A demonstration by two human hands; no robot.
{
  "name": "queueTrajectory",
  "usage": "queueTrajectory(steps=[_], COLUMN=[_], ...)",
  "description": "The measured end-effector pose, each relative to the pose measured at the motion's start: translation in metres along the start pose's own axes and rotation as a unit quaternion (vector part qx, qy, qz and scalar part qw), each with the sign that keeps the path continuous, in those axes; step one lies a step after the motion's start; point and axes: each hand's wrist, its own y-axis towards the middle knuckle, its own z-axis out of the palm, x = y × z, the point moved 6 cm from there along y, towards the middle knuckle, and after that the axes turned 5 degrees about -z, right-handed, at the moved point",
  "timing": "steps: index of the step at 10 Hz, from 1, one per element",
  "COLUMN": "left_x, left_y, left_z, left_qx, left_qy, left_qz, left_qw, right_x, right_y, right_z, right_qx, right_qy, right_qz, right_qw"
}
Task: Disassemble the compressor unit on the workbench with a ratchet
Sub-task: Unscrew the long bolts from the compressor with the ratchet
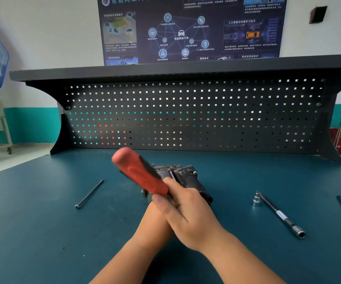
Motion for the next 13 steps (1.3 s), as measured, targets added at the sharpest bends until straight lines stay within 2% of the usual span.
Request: queueTrajectory(steps=[1,2,3,4,5,6,7,8,9,10,11,12,13], left_x=[-0.007,-0.012,-0.007,-0.008,-0.009,-0.009,-0.010,-0.011,-0.011,-0.011,-0.013,-0.013,-0.014], left_y=[0.004,0.005,0.006,0.006,0.007,0.006,0.007,0.008,0.006,0.008,0.007,0.002,0.004], left_z=[-0.006,-0.001,0.002,0.001,0.001,0.000,-0.001,-0.003,-0.003,-0.002,-0.004,-0.003,-0.004], left_qx=[-0.005,0.029,0.061,0.045,0.046,0.051,0.049,0.048,0.054,0.039,0.002,-0.018,-0.031], left_qy=[0.006,0.006,0.035,0.023,0.026,0.018,-0.006,-0.032,-0.014,-0.010,-0.022,0.011,0.008], left_qz=[0.087,0.175,0.166,0.147,0.148,0.145,0.139,0.156,0.180,0.185,0.187,0.144,0.169], left_qw=[0.996,0.984,0.984,0.988,0.988,0.988,0.989,0.986,0.982,0.982,0.982,0.989,0.985], right_x=[-0.007,-0.025,-0.046,-0.064,-0.069,-0.065,-0.058,-0.053,-0.046,-0.033,-0.014,-0.007,-0.007], right_y=[-0.001,-0.010,-0.028,-0.046,-0.048,-0.042,-0.032,-0.025,-0.017,-0.008,-0.002,-0.002,-0.003], right_z=[-0.011,-0.022,-0.030,-0.032,-0.030,-0.032,-0.034,-0.037,-0.037,-0.029,-0.015,-0.006,-0.011], right_qx=[-0.112,-0.249,-0.398,-0.514,-0.532,-0.505,-0.449,-0.409,-0.344,-0.223,-0.059,0.010,-0.075], right_qy=[0.128,0.300,0.420,0.504,0.527,0.502,0.447,0.401,0.353,0.320,0.191,0.074,0.123], right_qz=[0.058,0.162,0.264,0.339,0.354,0.334,0.313,0.295,0.252,0.165,0.057,0.021,0.037], right_qw=[0.984,0.907,0.772,0.605,0.560,0.618,0.708,0.765,0.833,0.906,0.978,0.997,0.989])
